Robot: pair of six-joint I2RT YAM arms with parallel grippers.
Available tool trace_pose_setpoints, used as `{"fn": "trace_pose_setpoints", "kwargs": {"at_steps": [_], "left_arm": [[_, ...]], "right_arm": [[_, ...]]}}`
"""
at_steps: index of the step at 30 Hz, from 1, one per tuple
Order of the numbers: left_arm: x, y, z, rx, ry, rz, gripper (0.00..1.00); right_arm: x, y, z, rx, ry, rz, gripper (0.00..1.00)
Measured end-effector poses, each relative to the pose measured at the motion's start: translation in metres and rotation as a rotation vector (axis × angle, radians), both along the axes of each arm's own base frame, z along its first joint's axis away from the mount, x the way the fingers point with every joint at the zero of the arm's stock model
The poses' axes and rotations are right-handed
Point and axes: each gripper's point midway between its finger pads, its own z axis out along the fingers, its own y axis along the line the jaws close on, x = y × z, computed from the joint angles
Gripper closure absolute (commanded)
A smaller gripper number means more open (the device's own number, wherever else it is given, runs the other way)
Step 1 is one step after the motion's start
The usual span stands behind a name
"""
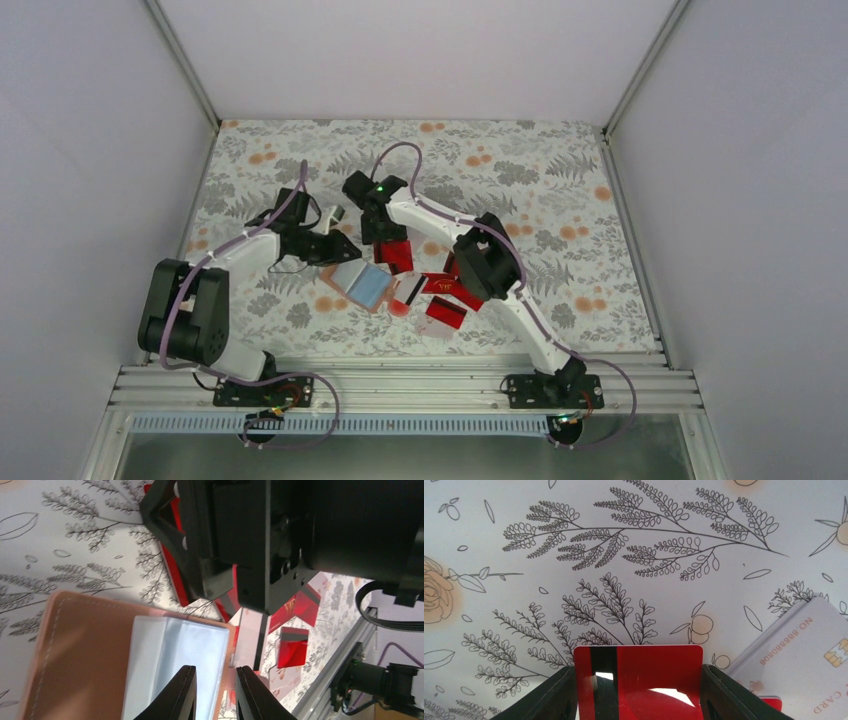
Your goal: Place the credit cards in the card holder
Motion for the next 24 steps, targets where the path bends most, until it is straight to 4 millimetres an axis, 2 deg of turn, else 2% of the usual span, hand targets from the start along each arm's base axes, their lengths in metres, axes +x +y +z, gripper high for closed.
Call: {"fn": "trace_pose_setpoints", "kwargs": {"at_steps": [9,24], "left_arm": [[0.007,-0.014,-0.001,-0.103,0.017,-0.009,0.75],[0.015,-0.020,-0.019,-0.145,0.062,-0.006,0.73]], "right_arm": [[0.000,0.000,0.001,0.036,0.028,-0.017,0.40],[0.000,-0.002,0.006,0.116,0.075,-0.065,0.40]]}}
